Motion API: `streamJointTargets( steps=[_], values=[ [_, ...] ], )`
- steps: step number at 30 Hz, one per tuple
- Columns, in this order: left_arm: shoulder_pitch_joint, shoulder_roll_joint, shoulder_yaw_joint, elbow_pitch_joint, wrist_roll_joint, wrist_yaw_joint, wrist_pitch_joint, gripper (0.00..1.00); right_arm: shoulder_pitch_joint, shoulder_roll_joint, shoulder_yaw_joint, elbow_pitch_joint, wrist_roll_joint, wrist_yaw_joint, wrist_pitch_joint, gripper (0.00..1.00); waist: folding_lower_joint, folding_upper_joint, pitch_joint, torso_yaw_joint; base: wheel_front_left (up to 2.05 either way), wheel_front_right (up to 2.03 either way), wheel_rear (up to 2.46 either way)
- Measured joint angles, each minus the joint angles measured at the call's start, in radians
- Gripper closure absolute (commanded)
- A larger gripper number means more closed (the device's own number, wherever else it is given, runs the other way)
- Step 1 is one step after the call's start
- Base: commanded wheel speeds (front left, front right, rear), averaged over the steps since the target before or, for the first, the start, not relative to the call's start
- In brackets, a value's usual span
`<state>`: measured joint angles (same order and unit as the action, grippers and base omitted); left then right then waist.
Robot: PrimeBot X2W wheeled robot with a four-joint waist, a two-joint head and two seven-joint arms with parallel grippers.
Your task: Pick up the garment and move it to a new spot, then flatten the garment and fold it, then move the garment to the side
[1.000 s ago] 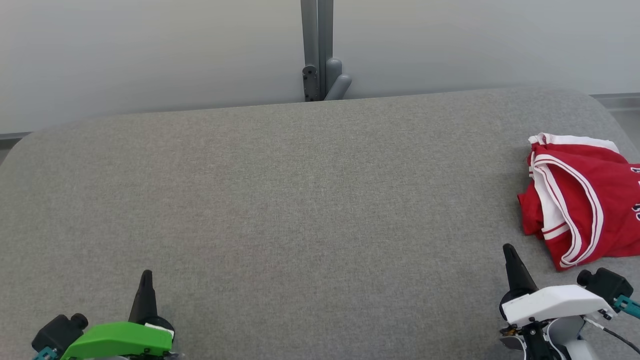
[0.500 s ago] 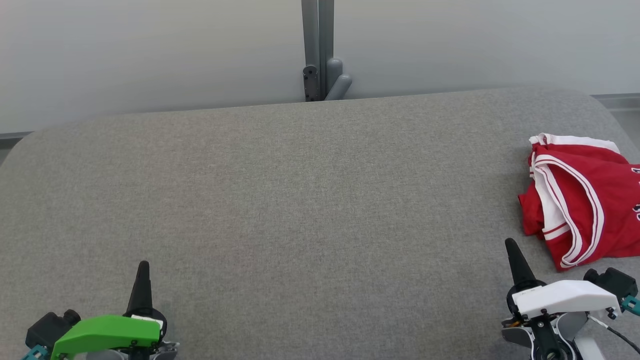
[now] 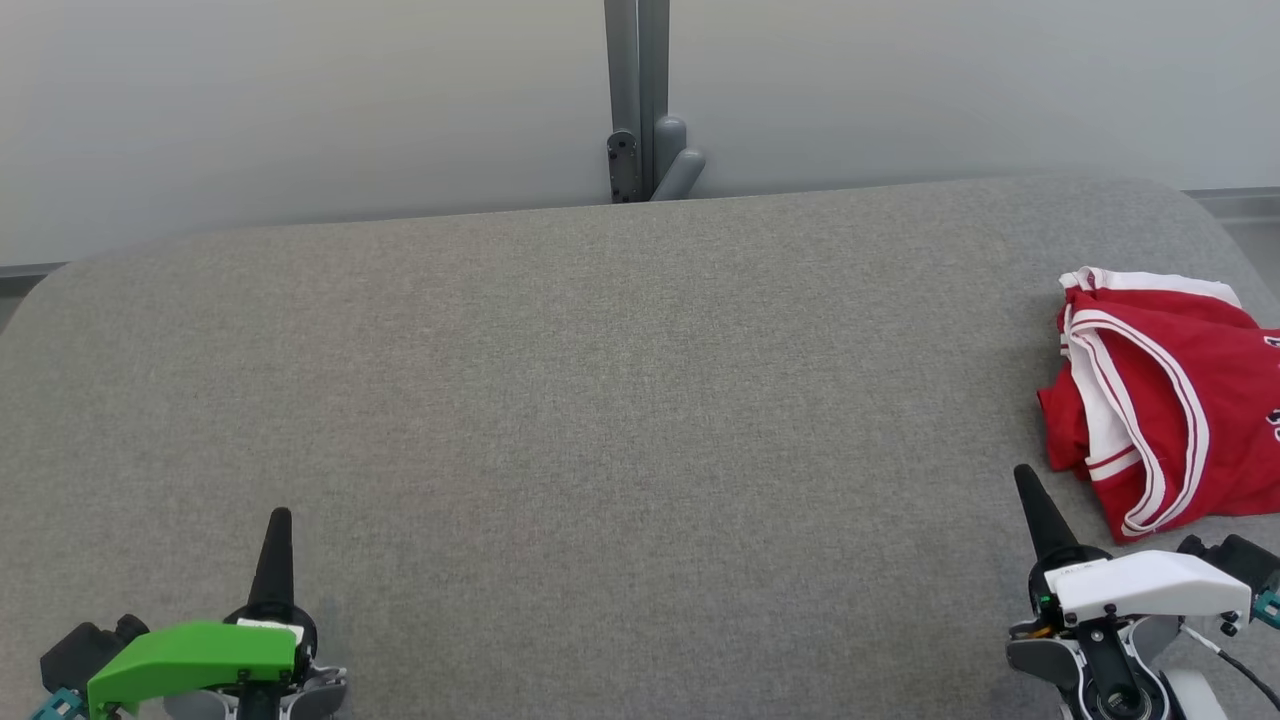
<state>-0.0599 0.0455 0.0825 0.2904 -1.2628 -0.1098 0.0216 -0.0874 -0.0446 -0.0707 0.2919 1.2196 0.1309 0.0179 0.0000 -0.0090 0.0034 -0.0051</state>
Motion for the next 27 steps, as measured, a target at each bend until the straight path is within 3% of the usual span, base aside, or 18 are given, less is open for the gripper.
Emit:
streamJointTargets(
  steps=[27],
  values=[
    [-0.025,0.001,0.024,-0.03,-0.222,-0.012,0.061,1.0,-0.018,-0.002,-0.021,-0.023,0.248,0.0,0.06,1.0,0.0,0.0,0.0,0.003,0.0,0.0,0.0]
  ],
)
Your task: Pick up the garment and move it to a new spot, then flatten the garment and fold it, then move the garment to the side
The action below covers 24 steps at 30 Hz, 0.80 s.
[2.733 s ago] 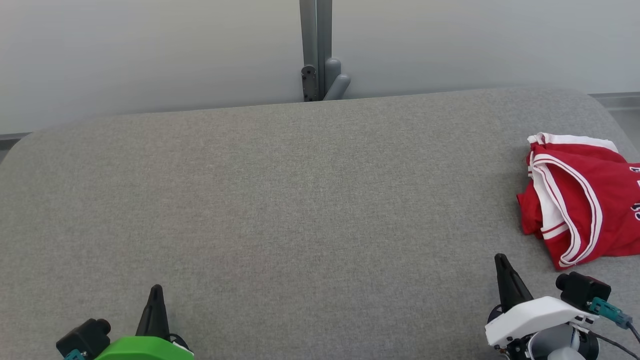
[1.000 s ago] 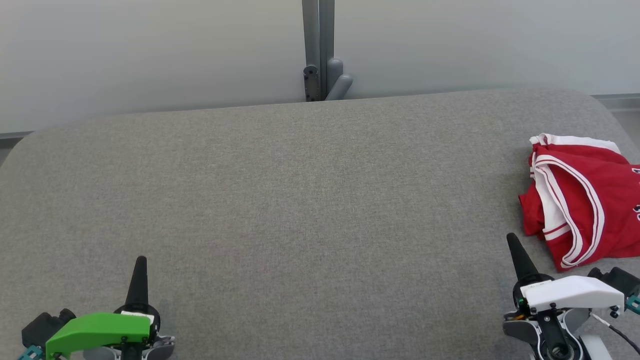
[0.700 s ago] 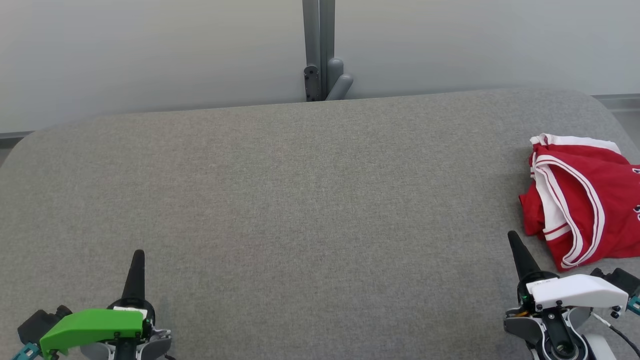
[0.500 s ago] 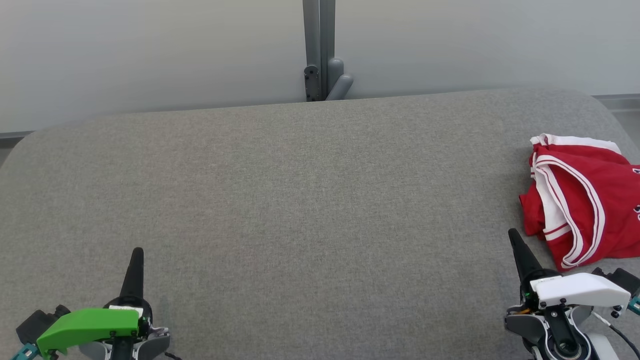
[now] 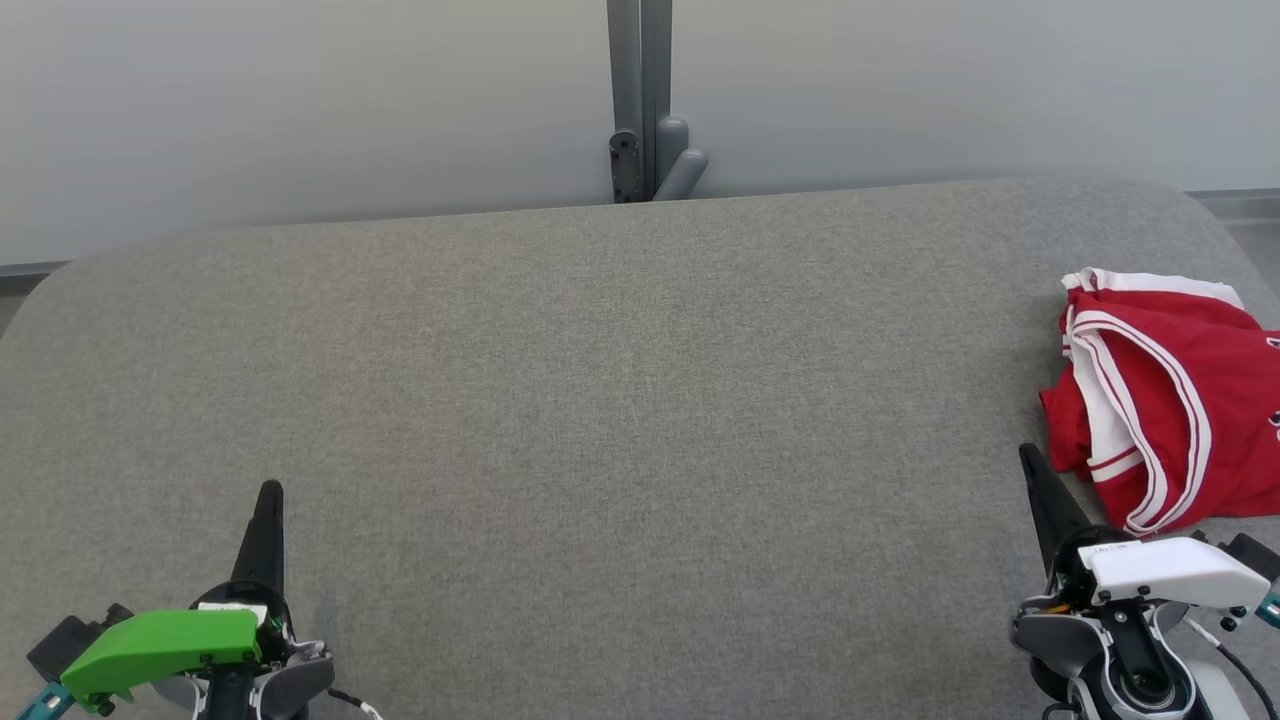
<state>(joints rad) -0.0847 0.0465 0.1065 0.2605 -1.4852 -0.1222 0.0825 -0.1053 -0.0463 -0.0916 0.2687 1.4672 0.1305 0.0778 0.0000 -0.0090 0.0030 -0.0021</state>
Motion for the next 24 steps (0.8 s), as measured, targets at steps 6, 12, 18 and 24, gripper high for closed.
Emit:
streamJointTargets(
  steps=[6,12,18,24],
  values=[
    [-0.008,0.0,0.006,-0.005,-0.035,-0.002,0.011,1.0,-0.002,0.0,-0.004,-0.005,0.047,0.0,0.01,1.0,0.0,0.0,0.0,0.001,0.0,0.0,0.0],
    [-0.009,0.0,0.012,-0.011,-0.083,-0.004,0.022,1.0,-0.003,-0.001,-0.01,-0.009,0.098,0.0,0.024,1.0,0.0,0.0,0.0,0.001,0.0,0.0,0.0],
    [-0.014,0.0,0.017,-0.017,-0.123,-0.006,0.032,1.0,-0.006,-0.001,-0.014,-0.013,0.139,0.0,0.033,1.0,0.0,0.0,0.0,0.002,0.0,0.0,0.0],
    [-0.015,0.0,0.017,-0.018,-0.125,-0.006,0.034,1.0,-0.007,-0.001,-0.014,-0.014,0.142,0.0,0.035,1.0,0.0,0.0,0.0,0.002,0.0,0.0,0.0]
  ],
)
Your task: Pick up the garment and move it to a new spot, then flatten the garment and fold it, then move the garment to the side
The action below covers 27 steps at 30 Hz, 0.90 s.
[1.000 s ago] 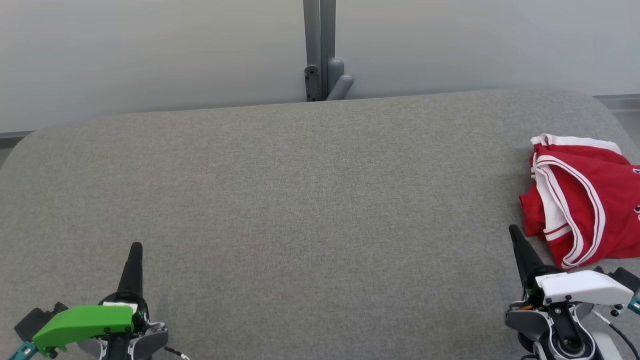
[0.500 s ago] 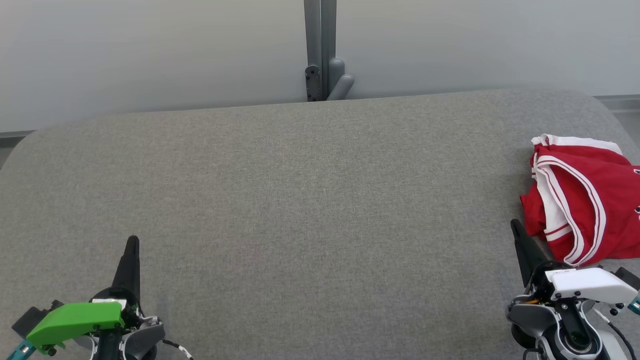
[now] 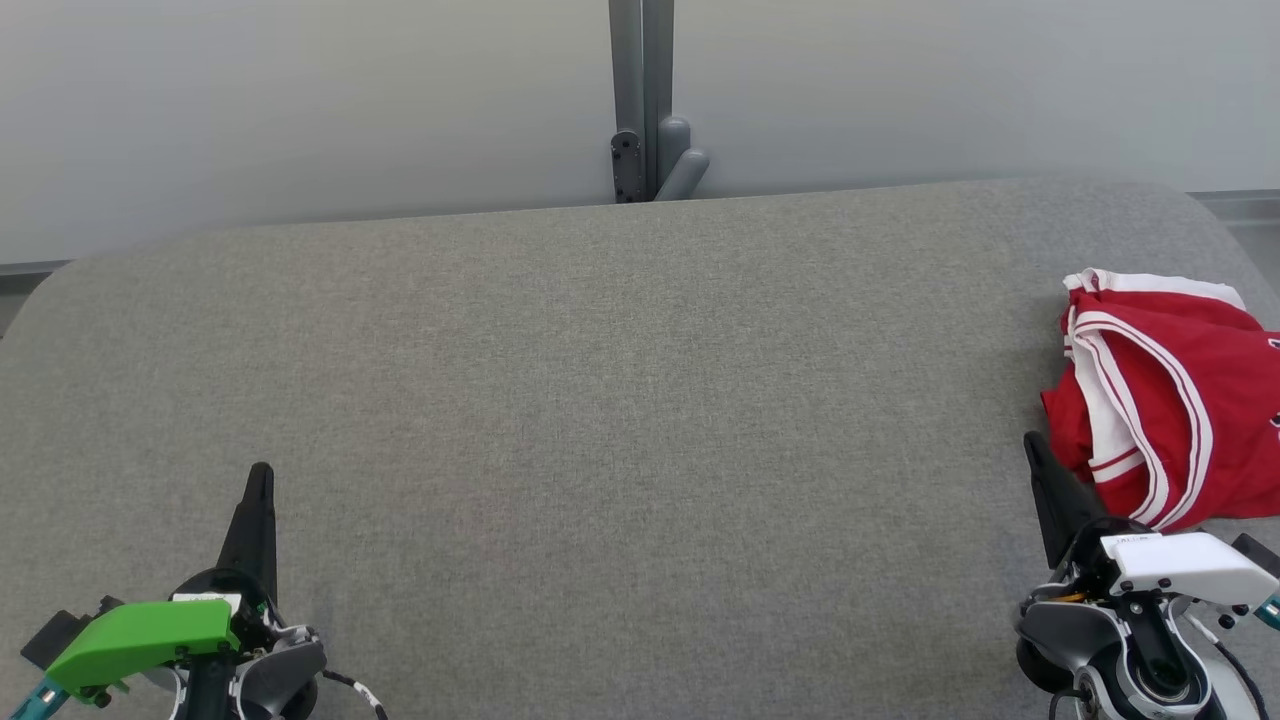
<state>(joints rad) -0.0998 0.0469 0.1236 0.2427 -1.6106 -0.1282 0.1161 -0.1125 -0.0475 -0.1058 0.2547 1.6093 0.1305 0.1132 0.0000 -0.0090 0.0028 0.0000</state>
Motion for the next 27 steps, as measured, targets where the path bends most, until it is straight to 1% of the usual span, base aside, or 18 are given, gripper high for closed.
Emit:
streamJointTargets(
  steps=[27],
  values=[
    [0.0,0.0,0.0,0.0,-0.001,0.0,0.0,1.0,0.0,0.0,0.0,0.0,0.0,0.0,0.0,1.0,0.0,0.0,0.0,0.0,0.0,0.0,0.0]
  ],
)
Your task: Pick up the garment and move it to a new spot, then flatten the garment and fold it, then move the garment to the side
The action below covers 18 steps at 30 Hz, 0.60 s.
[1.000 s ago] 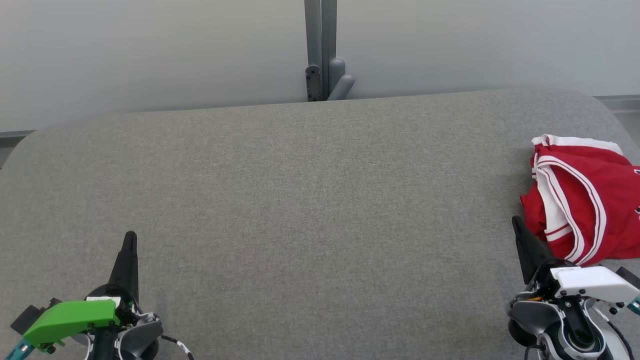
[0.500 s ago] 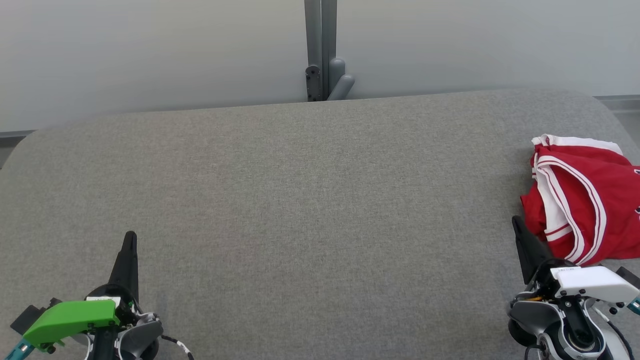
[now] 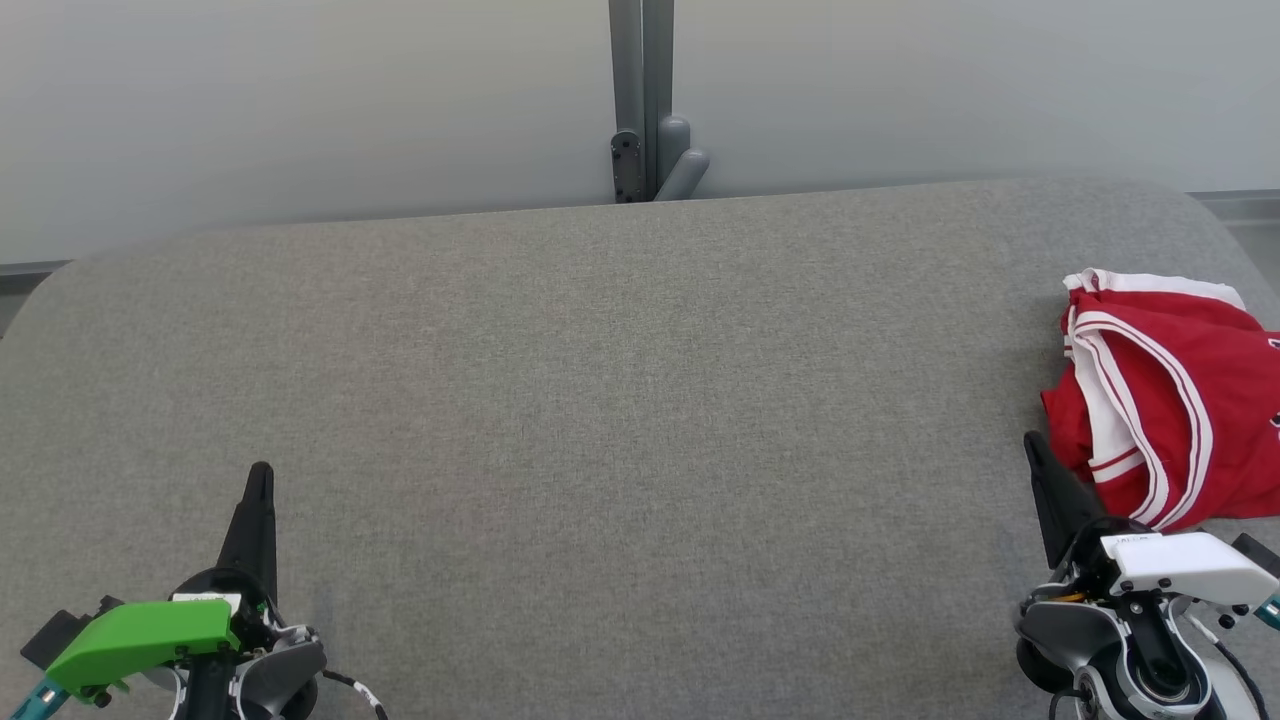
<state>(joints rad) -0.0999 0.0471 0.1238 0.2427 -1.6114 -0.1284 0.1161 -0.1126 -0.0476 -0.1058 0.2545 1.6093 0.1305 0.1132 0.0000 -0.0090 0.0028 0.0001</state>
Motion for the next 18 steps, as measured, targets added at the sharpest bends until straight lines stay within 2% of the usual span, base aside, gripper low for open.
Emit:
streamJointTargets(
  steps=[18],
  values=[
    [0.0,0.0,0.0,0.0,0.0,0.0,0.0,1.0,0.0,0.0,0.0,0.0,0.0,0.0,0.0,1.0,0.0,0.0,0.0,0.0,0.0,0.0,0.0]
  ],
)
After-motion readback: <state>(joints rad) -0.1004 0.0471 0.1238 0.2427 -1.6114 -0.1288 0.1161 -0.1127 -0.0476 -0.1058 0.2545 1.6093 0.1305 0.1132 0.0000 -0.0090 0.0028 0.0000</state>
